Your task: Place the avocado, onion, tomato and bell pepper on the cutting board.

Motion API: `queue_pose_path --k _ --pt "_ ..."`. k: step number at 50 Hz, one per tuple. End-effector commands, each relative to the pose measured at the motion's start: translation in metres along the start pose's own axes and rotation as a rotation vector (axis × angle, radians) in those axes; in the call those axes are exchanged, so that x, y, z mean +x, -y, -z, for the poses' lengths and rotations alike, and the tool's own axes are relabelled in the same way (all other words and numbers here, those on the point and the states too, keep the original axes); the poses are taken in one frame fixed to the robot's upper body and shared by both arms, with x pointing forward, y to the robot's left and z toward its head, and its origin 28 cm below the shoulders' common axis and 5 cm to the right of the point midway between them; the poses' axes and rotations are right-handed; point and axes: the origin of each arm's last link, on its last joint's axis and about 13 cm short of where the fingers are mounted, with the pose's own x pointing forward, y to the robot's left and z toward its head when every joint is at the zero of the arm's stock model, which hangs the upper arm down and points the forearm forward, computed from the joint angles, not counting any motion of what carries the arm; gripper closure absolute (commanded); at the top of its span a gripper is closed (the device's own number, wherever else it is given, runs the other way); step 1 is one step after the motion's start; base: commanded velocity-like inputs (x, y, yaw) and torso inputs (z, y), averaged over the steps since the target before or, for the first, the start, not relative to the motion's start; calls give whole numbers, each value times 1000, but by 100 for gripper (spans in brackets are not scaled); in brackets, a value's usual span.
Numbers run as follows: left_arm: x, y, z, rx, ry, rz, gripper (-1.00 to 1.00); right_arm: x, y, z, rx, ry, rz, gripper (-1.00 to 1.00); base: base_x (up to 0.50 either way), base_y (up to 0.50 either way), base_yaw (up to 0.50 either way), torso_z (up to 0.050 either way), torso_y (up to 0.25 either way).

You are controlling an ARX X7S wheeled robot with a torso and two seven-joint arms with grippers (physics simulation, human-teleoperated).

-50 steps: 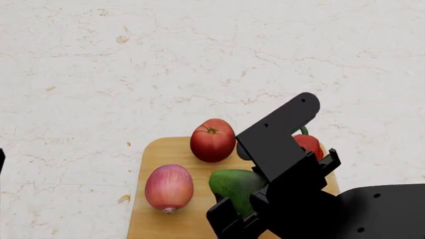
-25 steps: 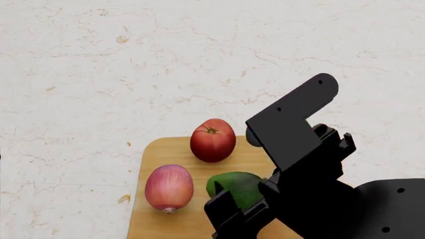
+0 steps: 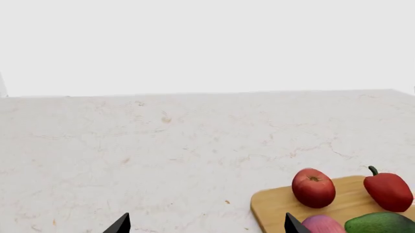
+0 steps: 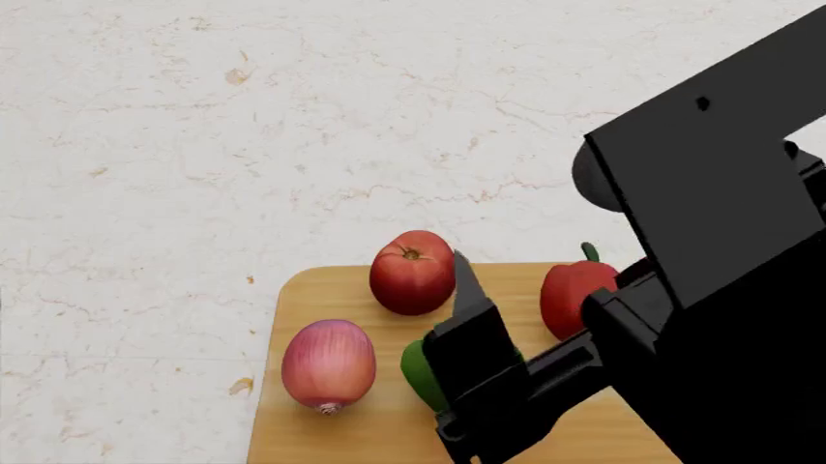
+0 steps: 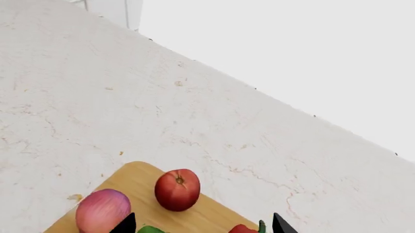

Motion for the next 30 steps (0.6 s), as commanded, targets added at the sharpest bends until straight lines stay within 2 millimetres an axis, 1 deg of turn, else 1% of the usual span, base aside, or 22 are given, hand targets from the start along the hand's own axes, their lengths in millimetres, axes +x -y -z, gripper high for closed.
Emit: queue_pose_path --k 1,4,10,15,20,23,27,30 --pt "-4 6 -9 31 68 48 -100 -46 -17 -26 5 213 69 -100 0 0 0 0 0" --pt "-8 8 -12 31 85 54 -100 -55 -21 -25 26 263 92 -100 0 0 0 0 0" --pt "-15 12 -21 30 132 65 -100 -78 -33 -32 30 370 158 -100 0 0 0 0 0" --pt "-24 18 -33 2 200 93 -100 -90 -40 -30 39 446 188 -100 0 0 0 0 0" --pt "-33 25 -42 -8 259 129 -100 -109 -52 -30 38 513 214 -100 0 0 0 0 0" --pt "-41 27 -50 -11 307 138 -100 -120 -57 -27 37 532 233 -100 0 0 0 0 0" --pt "-58 32 -62 1 359 164 -100 -132 -62 -23 25 538 252 -100 0 0 0 0 0" --pt "-71 37 -67 6 388 188 -100 -148 -64 -24 3 546 286 -100 0 0 0 0 0"
